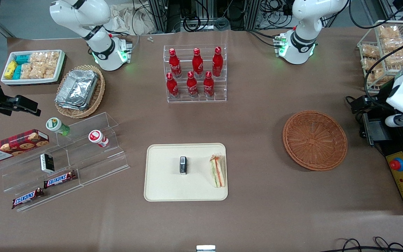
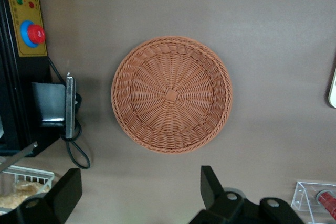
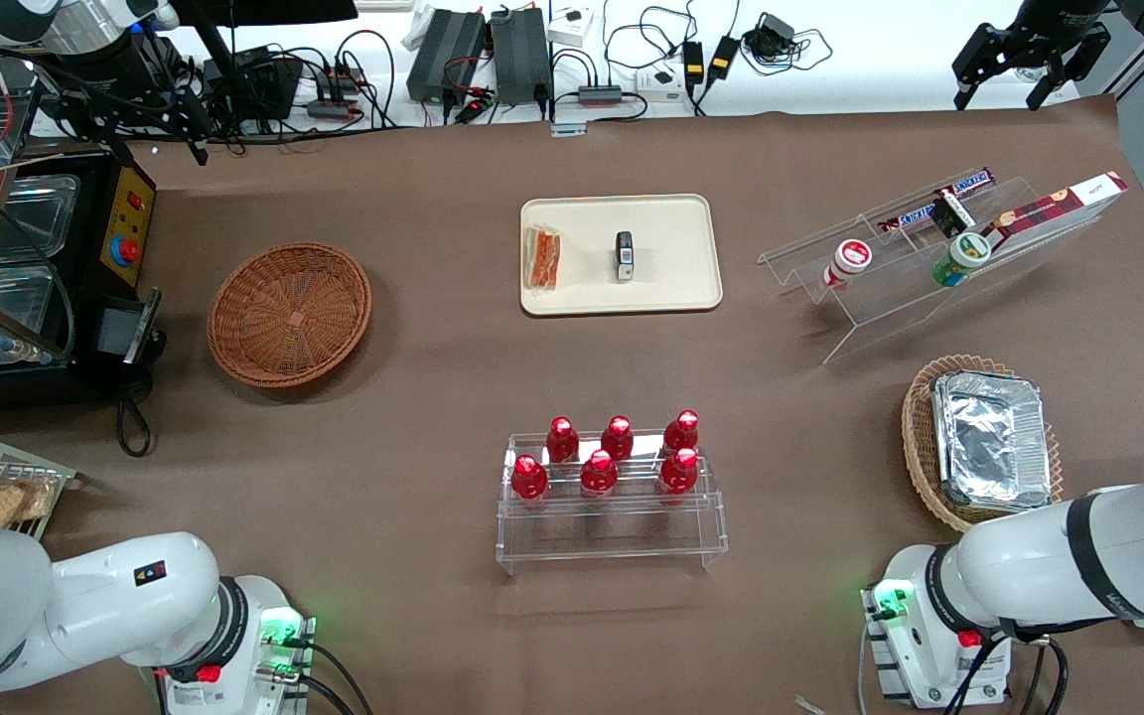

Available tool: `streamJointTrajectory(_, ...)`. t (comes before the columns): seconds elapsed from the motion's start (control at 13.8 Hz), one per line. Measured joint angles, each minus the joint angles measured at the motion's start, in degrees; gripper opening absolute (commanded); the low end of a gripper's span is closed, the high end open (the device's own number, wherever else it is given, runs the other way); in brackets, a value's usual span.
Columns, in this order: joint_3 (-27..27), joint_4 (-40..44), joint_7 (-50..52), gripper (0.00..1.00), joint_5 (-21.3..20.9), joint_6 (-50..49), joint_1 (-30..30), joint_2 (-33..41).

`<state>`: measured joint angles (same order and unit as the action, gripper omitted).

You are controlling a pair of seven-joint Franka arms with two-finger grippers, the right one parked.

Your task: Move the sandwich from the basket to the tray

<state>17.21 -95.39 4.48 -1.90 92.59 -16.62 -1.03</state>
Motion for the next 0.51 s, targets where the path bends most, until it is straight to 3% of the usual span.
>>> streamJointTrajectory(0.22, -9.7, 0.3, -1.6, 1.0, 0.1, 0.0, 9.2, 0.2)
streamJointTrajectory(0.51, -11.7, 1.5, -2.4, 1.0, 0.1, -0.1, 13.0, -0.1)
